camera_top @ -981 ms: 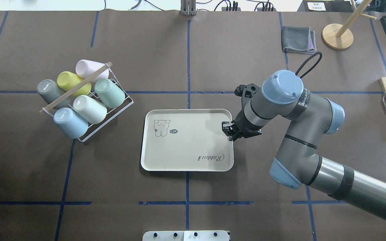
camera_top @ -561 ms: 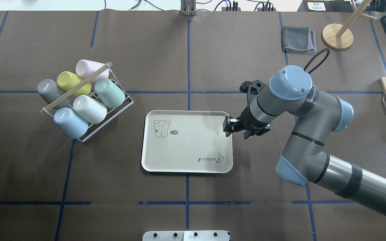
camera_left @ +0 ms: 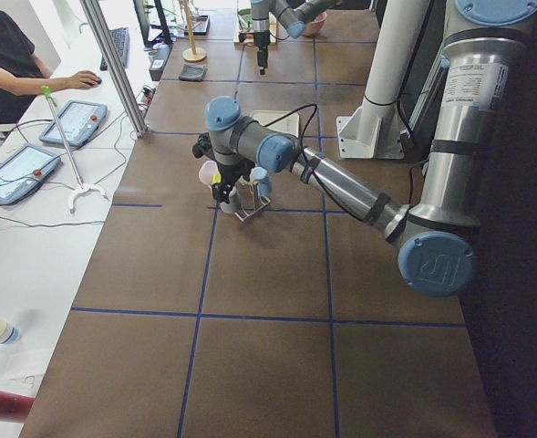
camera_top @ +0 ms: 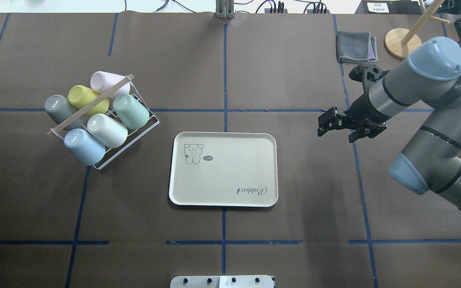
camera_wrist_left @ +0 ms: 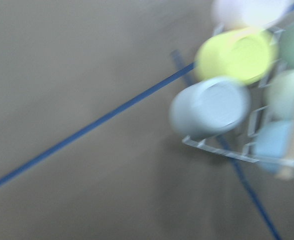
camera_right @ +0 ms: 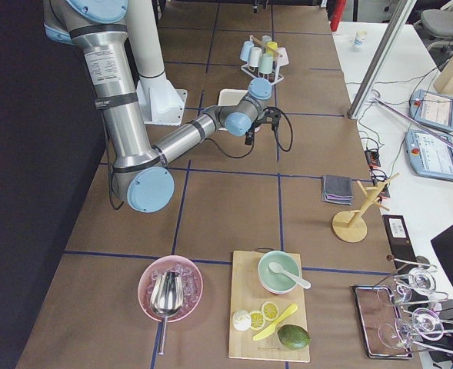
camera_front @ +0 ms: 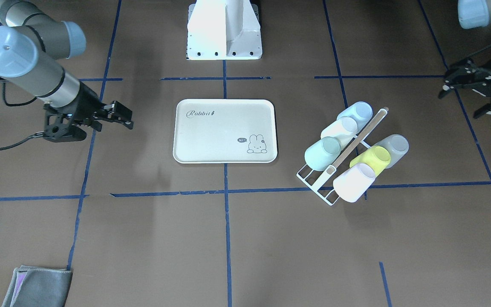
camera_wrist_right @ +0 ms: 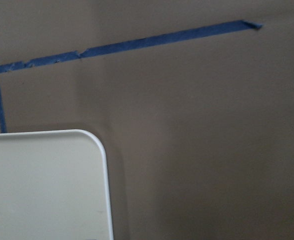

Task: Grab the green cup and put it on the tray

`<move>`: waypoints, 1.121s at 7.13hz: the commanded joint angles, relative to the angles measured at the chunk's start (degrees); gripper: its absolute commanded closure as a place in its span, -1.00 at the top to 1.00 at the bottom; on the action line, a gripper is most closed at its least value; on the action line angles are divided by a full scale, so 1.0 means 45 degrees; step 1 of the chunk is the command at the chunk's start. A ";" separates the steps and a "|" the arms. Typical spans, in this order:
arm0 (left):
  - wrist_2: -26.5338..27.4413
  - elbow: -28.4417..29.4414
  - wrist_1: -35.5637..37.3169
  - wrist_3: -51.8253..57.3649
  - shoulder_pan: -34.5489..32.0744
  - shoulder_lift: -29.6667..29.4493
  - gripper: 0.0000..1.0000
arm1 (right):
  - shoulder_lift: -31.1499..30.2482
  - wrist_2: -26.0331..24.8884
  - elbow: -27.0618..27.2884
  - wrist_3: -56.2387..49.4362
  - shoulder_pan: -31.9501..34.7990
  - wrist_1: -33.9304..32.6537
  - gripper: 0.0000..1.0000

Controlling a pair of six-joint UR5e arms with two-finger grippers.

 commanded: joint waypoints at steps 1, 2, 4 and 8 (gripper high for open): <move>0.0642 -0.0734 0.0137 -0.0837 0.1496 -0.1808 1.00 | -0.0777 0.0347 0.0167 -0.1220 0.0817 0.0073 0.98; 0.1282 -0.0735 0.0196 -0.1346 0.2084 -0.3093 1.00 | -0.0994 0.0348 0.0188 -0.1746 0.1032 0.0113 0.98; 0.4337 -0.1065 0.0235 -0.1216 0.4184 -0.3652 1.00 | -0.1617 0.0309 0.0673 -0.2335 0.1558 0.0133 0.98; 1.2389 -0.0426 0.2313 0.2151 0.9056 -0.5207 1.00 | -0.2752 0.0348 0.1242 -0.3099 0.2069 0.0191 0.98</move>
